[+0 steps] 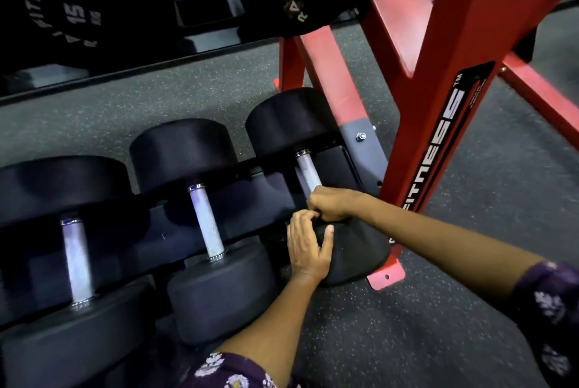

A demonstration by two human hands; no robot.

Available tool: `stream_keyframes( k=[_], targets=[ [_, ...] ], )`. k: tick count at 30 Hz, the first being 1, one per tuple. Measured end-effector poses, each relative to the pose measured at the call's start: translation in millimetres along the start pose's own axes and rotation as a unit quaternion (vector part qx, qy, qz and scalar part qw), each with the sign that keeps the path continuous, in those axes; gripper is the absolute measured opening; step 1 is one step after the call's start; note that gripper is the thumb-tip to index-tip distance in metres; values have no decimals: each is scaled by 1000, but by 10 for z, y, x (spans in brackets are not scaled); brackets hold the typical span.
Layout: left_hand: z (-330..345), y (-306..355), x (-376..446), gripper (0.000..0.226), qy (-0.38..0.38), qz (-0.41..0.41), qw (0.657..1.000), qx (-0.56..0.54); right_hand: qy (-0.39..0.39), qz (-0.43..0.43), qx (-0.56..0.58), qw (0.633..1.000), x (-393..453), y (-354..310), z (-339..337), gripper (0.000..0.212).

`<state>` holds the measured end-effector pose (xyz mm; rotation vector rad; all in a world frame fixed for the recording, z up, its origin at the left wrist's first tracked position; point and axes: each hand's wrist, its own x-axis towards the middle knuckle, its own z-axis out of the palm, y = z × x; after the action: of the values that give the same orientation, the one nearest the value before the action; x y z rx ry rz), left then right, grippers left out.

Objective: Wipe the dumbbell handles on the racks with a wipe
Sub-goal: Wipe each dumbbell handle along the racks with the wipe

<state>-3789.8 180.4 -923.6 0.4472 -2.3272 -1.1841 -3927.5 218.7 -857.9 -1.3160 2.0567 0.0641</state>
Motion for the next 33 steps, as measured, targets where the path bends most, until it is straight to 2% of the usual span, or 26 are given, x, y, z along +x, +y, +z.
stream_keyframes(
  k=[6,9,11,14,17,22,24,27,29,31,33],
  targets=[
    [-4,11,-3,26,-2,-1,1000,2,-61,46,31,997,-65,269,-150,30],
    [-8,-7,-3,25,1,0,1000,2,-36,49,26,998,31,26,-109,16],
    [-3,-10,5,24,3,-2,1000,-3,-27,37,19,999,73,-67,-30,16],
    [1,-5,9,24,0,3,1000,0,-29,40,11,999,-7,154,-108,17],
    [-5,-6,-5,23,-2,2,1000,-1,-44,91,-11,995,-123,499,-137,14],
    [-14,-2,3,22,-1,4,1000,-2,-3,162,112,980,-5,577,48,20],
    [-5,3,5,22,-3,4,1000,-1,-17,200,174,964,158,473,87,30],
    [-2,-8,-6,22,-2,3,1000,-1,-65,251,336,905,341,607,217,26],
    [-4,-10,-11,22,-6,4,1000,-3,-95,250,418,868,331,716,232,35],
    [-2,6,-6,21,-6,6,1000,1,-129,254,436,854,279,730,157,48],
    [-6,7,-8,21,-6,8,1000,2,-148,242,456,844,230,695,35,44]
  ],
)
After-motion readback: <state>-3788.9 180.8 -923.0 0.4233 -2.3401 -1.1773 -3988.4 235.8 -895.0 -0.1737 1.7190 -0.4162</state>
